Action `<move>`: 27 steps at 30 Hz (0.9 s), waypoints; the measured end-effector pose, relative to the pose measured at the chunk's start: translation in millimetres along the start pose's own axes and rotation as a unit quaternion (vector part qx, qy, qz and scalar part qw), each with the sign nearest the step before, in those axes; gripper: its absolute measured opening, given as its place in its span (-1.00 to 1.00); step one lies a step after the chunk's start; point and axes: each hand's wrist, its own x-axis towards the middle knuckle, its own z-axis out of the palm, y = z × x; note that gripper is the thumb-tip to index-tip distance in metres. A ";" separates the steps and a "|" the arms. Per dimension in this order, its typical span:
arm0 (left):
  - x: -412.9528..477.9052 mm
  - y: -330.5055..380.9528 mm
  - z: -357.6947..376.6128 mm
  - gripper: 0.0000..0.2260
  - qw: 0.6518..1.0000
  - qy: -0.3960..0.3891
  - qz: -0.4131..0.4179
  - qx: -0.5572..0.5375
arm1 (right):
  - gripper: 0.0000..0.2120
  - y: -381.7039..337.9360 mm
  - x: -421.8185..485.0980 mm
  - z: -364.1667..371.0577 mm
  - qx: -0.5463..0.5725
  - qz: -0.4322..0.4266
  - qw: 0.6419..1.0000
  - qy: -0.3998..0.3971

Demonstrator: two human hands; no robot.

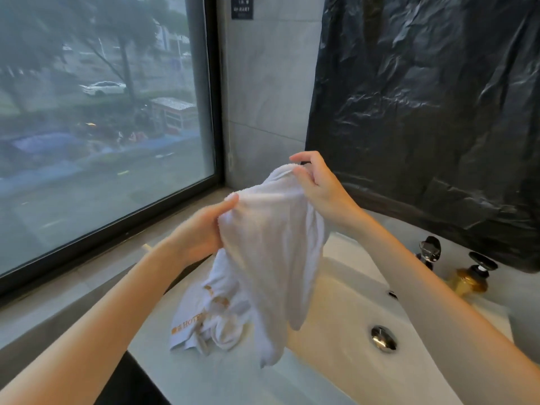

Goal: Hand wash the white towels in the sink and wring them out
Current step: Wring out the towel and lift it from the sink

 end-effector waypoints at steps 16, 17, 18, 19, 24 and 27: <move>112.4 43.4 -163.5 -0.61 0.966 0.134 0.161 0.150 | -0.74 51.5 60.7 64.4 -0.136 0.251 0.940 0.188; 119.7 47.0 -170.0 -0.63 0.965 0.133 0.164 0.158 | -0.74 51.3 59.8 65.7 -0.157 0.261 0.932 0.196; 126.6 49.8 -175.0 -0.67 0.963 0.131 0.169 0.163 | -0.72 51.3 58.5 67.0 -0.161 0.272 0.926 0.204; 132.5 51.7 -179.0 -0.69 0.962 0.129 0.171 0.169 | -0.69 51.6 58.0 68.6 -0.143 0.286 0.922 0.220; 153.6 50.6 -197.9 -0.78 0.960 0.134 0.170 0.176 | -0.81 41.9 55.8 80.6 0.131 0.340 0.876 0.315; 159.0 50.8 -211.0 -0.79 0.962 0.156 0.161 0.159 | -0.78 36.3 56.3 76.0 0.038 0.331 0.867 0.370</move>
